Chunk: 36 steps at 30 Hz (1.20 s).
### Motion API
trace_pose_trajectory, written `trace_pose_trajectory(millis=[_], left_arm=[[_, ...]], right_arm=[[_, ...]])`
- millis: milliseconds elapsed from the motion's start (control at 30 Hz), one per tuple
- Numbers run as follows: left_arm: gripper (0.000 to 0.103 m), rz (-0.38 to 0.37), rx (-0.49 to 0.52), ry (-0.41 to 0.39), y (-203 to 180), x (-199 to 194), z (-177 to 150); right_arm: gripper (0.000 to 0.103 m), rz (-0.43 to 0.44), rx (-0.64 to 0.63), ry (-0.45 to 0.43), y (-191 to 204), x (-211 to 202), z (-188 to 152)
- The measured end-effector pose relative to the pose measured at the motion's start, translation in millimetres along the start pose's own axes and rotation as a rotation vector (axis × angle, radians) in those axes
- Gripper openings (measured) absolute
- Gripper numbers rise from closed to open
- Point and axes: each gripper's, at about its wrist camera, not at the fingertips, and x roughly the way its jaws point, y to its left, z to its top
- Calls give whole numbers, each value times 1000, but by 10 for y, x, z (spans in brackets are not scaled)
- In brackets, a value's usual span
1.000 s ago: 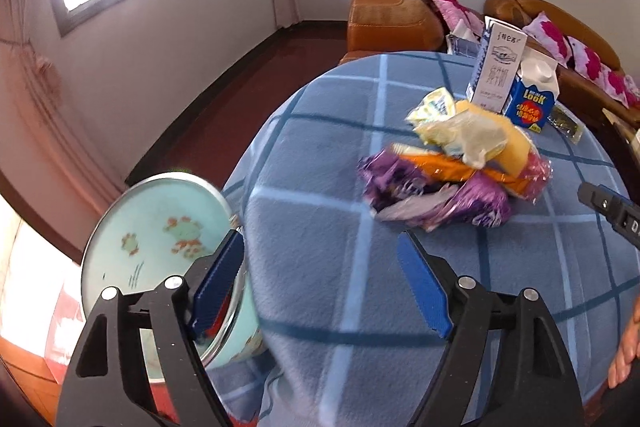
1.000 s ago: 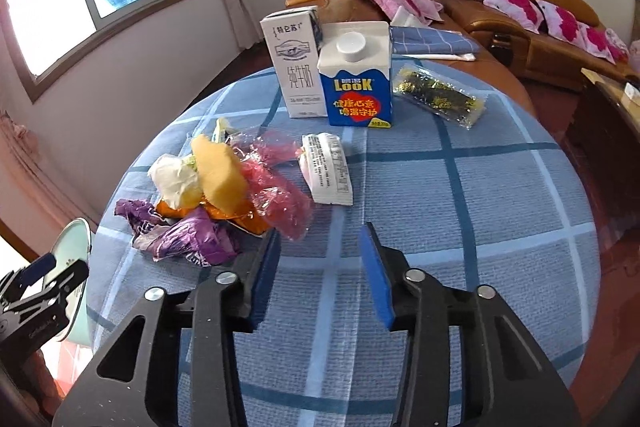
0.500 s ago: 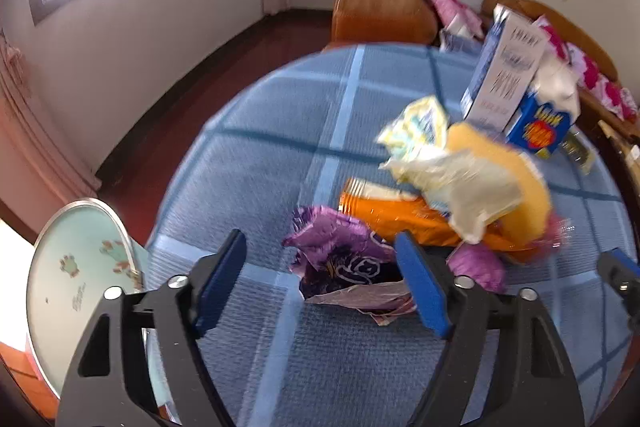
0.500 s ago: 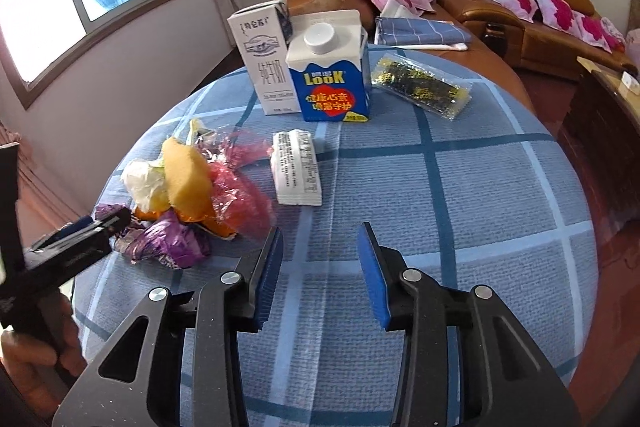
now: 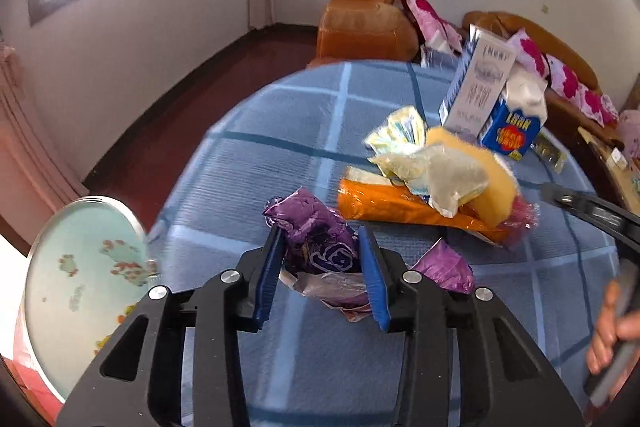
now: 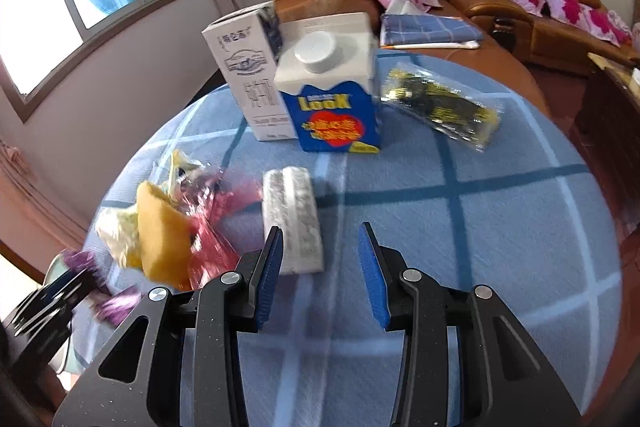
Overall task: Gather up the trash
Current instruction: 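Grasp the purple wrapper with the left gripper while the right gripper grasps the white packet, then carry the purple wrapper and white packet over the wastebasket with both grippers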
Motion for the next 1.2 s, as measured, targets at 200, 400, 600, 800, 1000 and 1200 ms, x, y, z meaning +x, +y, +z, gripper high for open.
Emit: trace_pose_trajectory(millis=[200,400,600,800,1000,1200], left_arm=[[38,63,-18,-95,209,-350,94],[38,78,-62,-107,354,-445,138],[38,84,-86,-118,455,-556,108],[38,102,-93,-132,551,-740,36],[38,155,-96,-148,717,-965,-66],[38,206,-136,-154,985,-1147,-186]], right_arm=[[40,2,-43,67,153,352,56],[37,-23,-61,68,142,343,17],[36,-47,-13,-3,6,-96,-27],[37,-16,-22,-28,115,-479,-228],[37,38,-53,-42,406,-761,-379],[37,87,-108,-46,746,-865,-477]])
